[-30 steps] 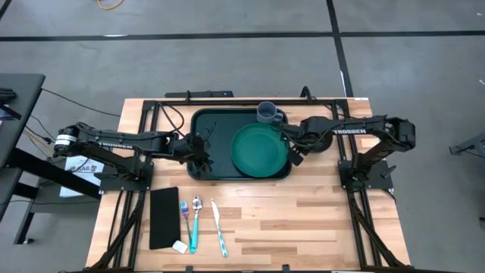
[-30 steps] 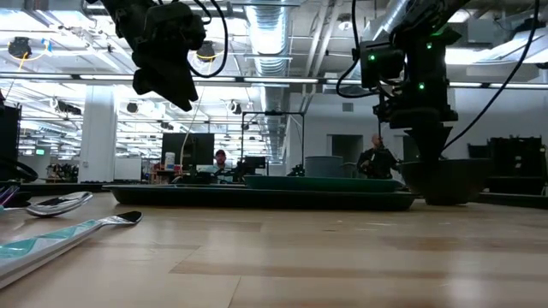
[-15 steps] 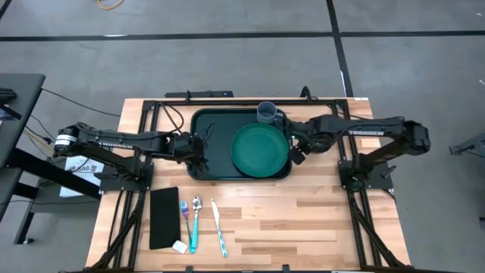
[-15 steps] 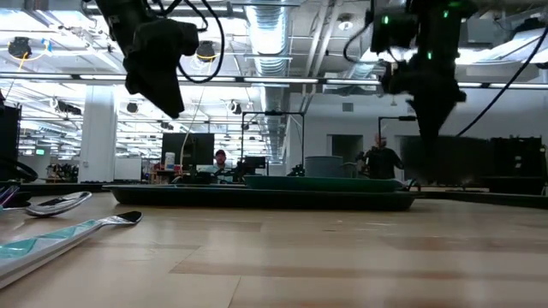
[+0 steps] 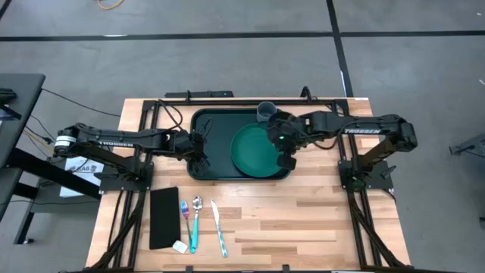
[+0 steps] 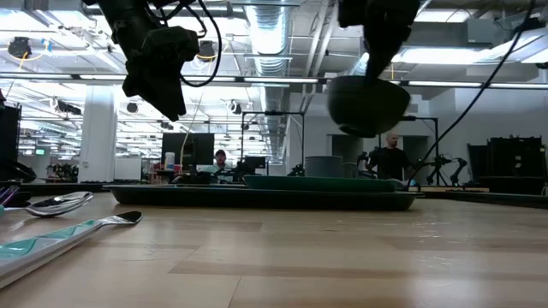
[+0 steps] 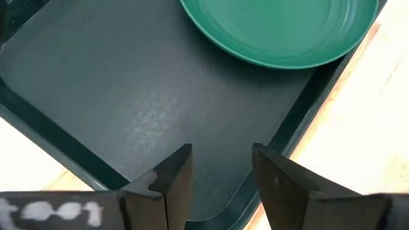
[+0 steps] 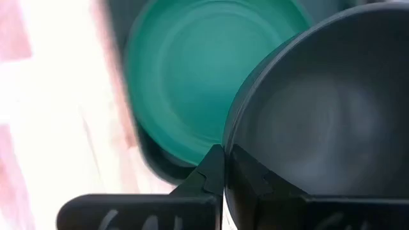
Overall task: Set up tray
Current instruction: Put the black bowl on top of the dark green plate on the black serving tray
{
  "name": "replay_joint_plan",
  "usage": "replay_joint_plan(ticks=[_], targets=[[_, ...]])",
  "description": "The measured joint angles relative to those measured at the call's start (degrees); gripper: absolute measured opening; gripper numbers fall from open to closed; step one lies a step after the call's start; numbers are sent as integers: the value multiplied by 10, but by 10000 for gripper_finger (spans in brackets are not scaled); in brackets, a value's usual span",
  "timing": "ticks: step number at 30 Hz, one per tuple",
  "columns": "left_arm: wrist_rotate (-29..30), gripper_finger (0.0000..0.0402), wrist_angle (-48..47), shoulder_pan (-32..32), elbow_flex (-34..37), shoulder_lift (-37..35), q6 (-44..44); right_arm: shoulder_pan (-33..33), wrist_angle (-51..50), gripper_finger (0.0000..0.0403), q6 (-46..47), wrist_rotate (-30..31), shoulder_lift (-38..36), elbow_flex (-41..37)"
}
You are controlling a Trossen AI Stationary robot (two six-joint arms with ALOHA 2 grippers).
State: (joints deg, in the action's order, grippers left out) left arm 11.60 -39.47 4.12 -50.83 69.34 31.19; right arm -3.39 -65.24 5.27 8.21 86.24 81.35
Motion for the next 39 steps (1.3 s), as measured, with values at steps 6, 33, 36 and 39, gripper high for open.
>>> replay_joint_plan(ticks=[6, 33, 36, 39], targets=[[1, 148, 2, 0, 0, 0, 16, 3, -33, 2, -117, -63, 71, 59], [24, 148, 4, 0, 0, 0, 25, 5, 36, 4, -222, -73, 210, 76], [24, 148, 4, 0, 0, 0, 25, -3, 50, 5, -218, -85, 210, 76], [24, 148, 4, 0, 0, 0, 25, -8, 52, 5, -218, -94, 210, 76]])
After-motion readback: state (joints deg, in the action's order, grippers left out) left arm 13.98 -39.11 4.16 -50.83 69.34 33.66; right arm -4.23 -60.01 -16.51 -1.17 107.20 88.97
